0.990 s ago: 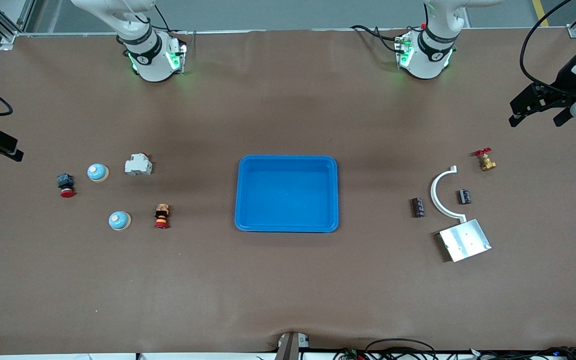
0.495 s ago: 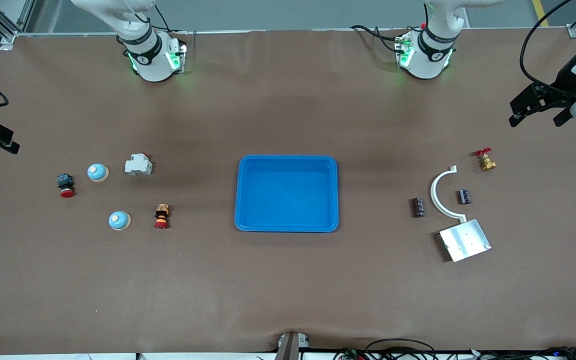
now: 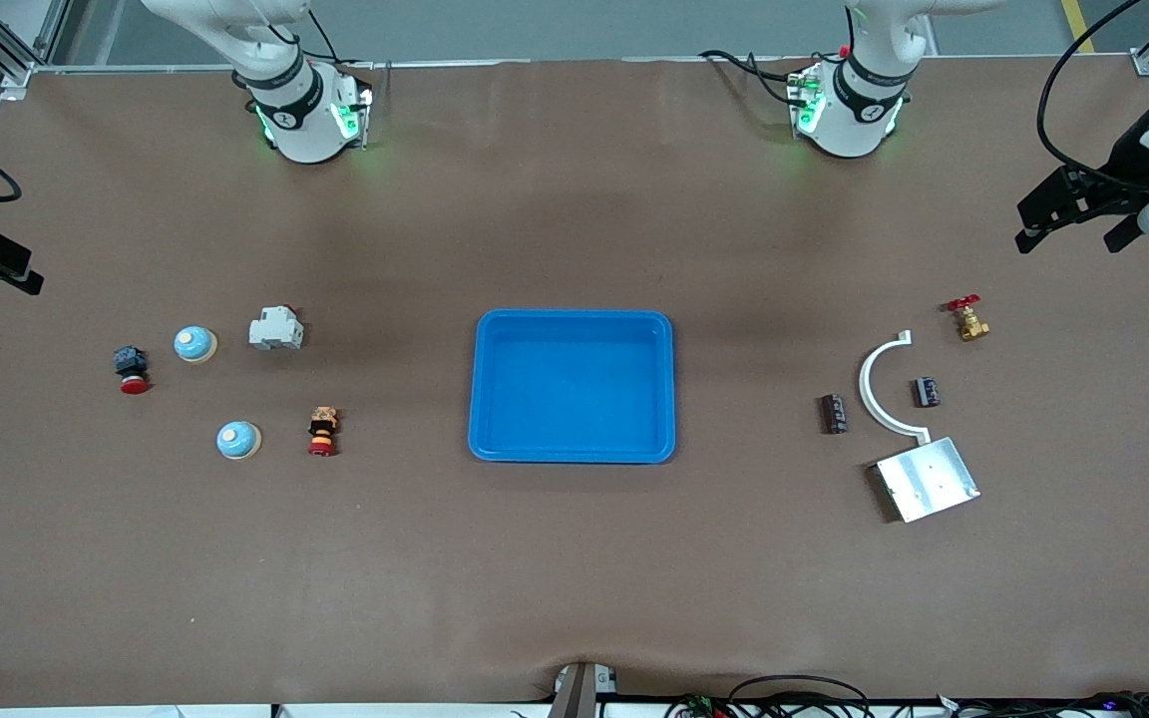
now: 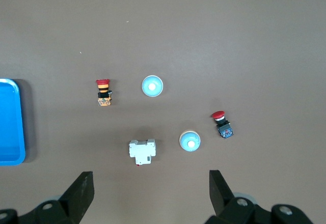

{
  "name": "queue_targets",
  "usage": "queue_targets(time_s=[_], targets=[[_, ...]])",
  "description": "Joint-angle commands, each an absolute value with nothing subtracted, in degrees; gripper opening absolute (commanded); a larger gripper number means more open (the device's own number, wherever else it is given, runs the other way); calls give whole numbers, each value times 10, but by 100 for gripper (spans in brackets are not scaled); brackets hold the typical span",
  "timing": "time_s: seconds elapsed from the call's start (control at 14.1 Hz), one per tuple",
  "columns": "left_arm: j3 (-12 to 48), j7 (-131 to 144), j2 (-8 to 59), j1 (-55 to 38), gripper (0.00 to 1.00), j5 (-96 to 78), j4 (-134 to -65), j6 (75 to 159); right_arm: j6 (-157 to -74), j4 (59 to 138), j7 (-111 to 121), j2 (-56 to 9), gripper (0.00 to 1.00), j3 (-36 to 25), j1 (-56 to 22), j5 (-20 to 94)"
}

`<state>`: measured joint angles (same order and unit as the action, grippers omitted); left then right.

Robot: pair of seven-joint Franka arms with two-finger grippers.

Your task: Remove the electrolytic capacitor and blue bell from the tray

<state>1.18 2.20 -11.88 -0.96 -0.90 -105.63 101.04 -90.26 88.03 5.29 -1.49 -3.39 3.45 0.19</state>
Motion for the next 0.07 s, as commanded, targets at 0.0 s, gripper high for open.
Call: queue_targets(time_s=[0.0], targets=[[13, 12, -120, -6, 100, -2, -1054, 1009, -912, 905, 57, 5, 100, -30, 38, -5]])
